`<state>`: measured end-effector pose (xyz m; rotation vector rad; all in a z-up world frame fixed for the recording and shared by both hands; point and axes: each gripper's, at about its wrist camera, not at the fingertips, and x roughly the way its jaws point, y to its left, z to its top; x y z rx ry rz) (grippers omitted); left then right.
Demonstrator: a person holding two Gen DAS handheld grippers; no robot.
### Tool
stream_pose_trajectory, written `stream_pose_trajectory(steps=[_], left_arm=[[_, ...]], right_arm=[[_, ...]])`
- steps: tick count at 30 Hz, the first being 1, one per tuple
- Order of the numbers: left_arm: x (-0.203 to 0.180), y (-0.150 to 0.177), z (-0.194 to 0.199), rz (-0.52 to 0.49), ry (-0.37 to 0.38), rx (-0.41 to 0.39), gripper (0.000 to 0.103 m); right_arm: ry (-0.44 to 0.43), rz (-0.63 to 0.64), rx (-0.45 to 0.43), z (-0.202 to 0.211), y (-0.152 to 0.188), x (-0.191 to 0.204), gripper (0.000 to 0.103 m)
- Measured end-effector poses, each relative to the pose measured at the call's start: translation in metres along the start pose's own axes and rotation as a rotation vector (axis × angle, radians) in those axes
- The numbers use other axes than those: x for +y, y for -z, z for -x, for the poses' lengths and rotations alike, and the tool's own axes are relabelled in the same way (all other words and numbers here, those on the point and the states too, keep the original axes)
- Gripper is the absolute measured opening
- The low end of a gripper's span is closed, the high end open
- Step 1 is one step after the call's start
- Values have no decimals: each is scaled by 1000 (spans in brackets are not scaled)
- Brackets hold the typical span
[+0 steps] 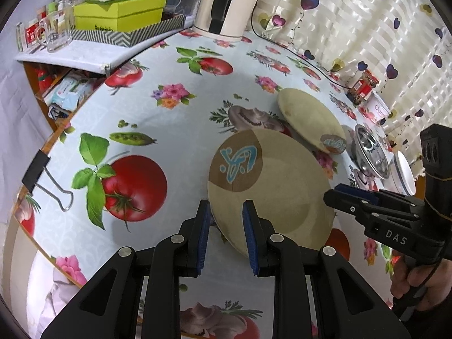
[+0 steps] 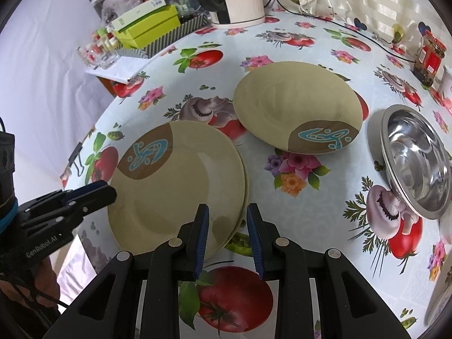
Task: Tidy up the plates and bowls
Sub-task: 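Lower the held beige plate onto another beige plate and open the left gripper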
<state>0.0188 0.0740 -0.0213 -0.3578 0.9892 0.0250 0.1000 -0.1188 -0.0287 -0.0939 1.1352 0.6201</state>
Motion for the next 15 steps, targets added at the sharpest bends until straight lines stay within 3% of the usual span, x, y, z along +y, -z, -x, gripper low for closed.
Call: stream_pose_trajectory(steps=[12,15], left_arm=[[-16,-6,13,-44,6,-44,24],[-22,-7,15,-59,10,-50,24]], right_arm=[[-24,-32,-72,28,9,-7,28],[-21,-39,-95,34,10,-10,33]])
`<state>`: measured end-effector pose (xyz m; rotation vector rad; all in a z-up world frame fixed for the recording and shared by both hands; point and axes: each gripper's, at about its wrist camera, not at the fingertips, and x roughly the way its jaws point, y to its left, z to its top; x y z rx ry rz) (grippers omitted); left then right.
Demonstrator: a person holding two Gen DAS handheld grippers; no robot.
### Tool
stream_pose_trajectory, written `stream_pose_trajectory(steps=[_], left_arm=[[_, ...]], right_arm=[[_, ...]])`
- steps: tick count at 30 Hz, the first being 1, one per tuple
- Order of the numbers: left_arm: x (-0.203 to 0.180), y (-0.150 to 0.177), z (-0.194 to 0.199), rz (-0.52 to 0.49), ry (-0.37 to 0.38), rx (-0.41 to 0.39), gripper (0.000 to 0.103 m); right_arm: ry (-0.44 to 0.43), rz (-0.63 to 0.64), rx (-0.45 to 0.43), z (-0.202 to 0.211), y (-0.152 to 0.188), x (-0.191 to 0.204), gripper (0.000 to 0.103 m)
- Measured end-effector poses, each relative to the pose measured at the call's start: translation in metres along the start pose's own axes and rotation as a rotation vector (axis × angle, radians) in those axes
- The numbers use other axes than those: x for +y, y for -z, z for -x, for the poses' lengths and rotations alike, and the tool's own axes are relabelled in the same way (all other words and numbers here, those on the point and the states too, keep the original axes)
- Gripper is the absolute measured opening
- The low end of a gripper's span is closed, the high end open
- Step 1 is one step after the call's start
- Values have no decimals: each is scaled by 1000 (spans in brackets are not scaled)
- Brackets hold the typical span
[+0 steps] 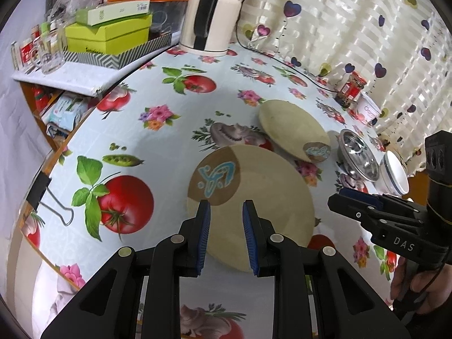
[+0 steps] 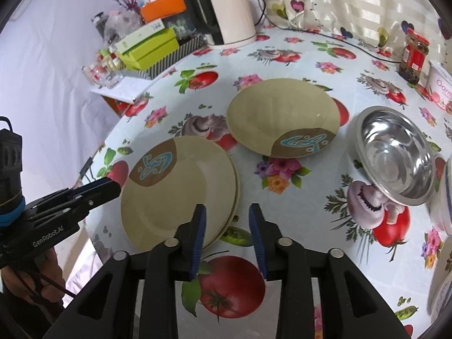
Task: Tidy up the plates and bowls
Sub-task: 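Lower the held beige plate onto another beige plate and open the left gripper, then move the left gripper to the beige plate beside the steel bowl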
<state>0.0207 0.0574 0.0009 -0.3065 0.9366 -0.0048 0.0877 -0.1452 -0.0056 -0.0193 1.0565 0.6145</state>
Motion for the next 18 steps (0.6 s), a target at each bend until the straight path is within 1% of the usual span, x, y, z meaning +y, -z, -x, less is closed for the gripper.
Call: stream_pose_trajectory(steps=[13,18], left_arm=[[-15,-6,0,-32,7,-10,24],[-18,-8,-2,-38,6,-9,24]], right_arm=[[-4,-39,-29,11,1,-10,38],[-4,-44,-39,15,-1,-12,38]])
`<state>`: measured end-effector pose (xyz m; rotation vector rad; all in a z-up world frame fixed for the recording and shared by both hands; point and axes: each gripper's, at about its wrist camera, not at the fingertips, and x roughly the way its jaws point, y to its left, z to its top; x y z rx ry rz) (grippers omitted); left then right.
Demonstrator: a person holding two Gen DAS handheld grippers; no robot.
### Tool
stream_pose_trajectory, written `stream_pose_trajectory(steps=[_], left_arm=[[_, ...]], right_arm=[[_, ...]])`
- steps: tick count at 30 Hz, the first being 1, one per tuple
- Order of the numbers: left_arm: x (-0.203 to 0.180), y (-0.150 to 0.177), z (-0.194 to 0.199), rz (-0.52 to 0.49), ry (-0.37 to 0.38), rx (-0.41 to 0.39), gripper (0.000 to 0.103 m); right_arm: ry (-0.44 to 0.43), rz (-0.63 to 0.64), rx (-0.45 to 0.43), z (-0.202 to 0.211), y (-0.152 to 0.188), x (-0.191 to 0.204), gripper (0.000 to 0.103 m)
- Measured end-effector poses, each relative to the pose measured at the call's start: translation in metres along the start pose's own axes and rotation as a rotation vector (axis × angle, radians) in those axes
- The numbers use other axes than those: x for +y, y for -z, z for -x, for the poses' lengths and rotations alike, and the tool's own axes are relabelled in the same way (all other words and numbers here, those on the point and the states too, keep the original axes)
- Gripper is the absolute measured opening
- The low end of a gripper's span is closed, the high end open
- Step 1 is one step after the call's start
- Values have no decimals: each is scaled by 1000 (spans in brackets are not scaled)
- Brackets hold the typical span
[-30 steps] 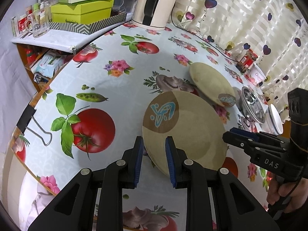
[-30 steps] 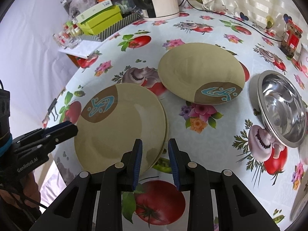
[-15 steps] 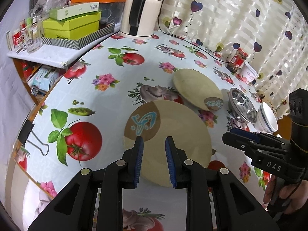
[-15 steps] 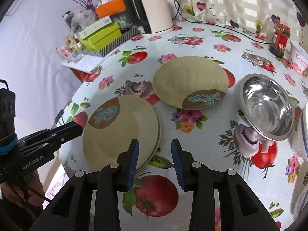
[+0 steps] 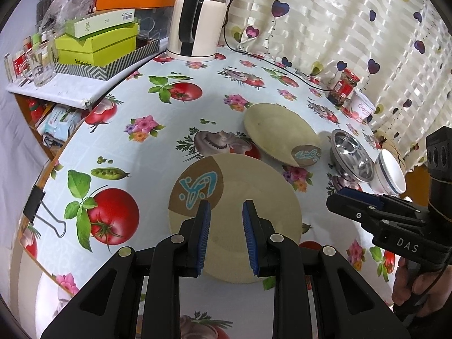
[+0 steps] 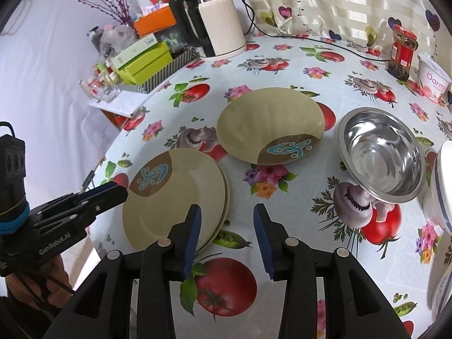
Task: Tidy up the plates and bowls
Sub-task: 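Move the left gripper to the beige plate beside the steel bowl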
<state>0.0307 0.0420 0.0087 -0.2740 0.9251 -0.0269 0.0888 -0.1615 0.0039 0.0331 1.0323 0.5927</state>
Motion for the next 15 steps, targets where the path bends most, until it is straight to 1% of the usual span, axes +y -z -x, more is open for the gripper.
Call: stream_pose_trajectory(steps=[15], left_arm=[[-8,-12,-12,-16,14,13,24]], right_arm=[[11,-42,-5,-1,-4,-13,38]])
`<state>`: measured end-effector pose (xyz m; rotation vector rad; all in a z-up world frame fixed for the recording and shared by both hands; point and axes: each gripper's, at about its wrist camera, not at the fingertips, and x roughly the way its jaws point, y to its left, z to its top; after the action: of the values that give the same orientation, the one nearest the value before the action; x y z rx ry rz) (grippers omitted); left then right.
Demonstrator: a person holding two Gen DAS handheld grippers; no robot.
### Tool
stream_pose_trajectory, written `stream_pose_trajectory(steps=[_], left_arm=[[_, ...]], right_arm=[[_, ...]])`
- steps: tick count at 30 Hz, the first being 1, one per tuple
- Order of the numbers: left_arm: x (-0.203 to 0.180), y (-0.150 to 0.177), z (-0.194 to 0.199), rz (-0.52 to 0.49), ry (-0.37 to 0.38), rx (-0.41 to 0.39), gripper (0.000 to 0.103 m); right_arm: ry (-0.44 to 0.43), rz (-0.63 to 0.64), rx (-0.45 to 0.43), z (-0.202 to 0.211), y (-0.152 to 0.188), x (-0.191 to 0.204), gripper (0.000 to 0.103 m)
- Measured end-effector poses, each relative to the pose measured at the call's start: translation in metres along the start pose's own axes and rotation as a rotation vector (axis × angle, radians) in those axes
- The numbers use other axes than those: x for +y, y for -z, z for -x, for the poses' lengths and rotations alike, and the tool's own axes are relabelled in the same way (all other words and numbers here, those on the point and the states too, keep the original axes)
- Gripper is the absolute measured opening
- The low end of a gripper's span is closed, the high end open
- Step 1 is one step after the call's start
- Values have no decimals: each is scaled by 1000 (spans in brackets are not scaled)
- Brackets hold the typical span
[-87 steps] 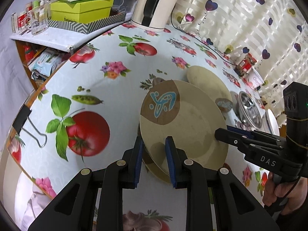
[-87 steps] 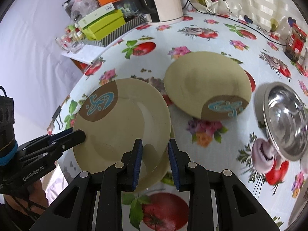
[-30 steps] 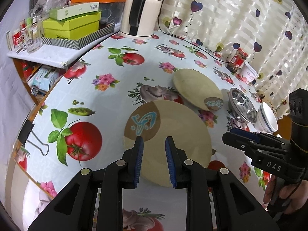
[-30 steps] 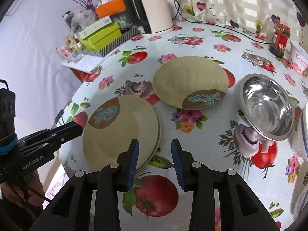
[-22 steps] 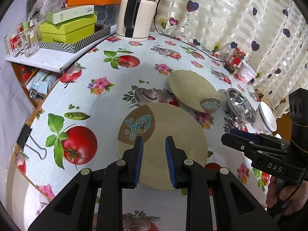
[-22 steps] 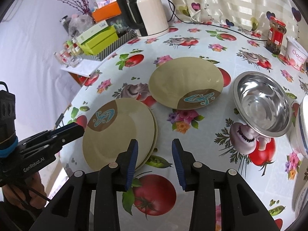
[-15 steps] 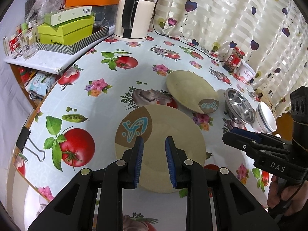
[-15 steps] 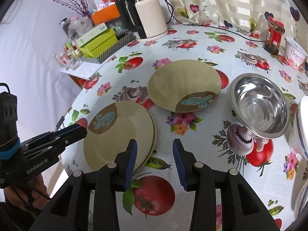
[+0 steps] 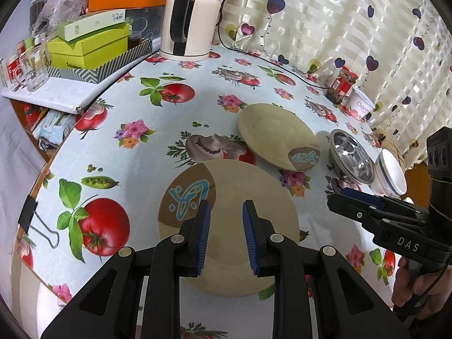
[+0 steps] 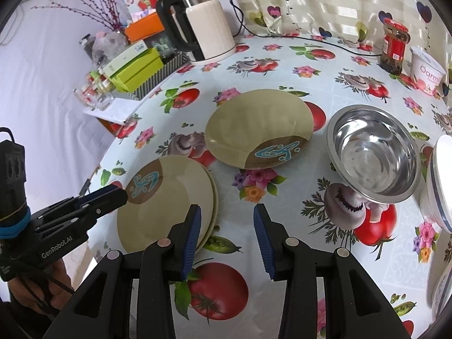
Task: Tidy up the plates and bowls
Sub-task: 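Move the left gripper to the beige plate beside the steel bowl, then grasp the rim of that beige plate with the left gripper and lift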
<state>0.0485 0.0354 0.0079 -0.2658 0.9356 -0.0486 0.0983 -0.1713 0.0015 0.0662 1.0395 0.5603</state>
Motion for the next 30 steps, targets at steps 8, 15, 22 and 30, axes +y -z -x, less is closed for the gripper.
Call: stream_pose_trajectory(steps=[8,15,22,30], left_arm=[[-7,-22,-9,-3,39,-5,24],[-11,-42,-25,10,69,11,24],[-11,-56,-46,42,83,37,24],[-11,-72,-75,79,95,78,24]], right_arm=[[11,22,-16,3,-17,-3,38],[27,49,-45,7,-44,-11,38],[35,55,-28,0,-73,-27,38],[41,64,14,-20,-108,-54,38]])
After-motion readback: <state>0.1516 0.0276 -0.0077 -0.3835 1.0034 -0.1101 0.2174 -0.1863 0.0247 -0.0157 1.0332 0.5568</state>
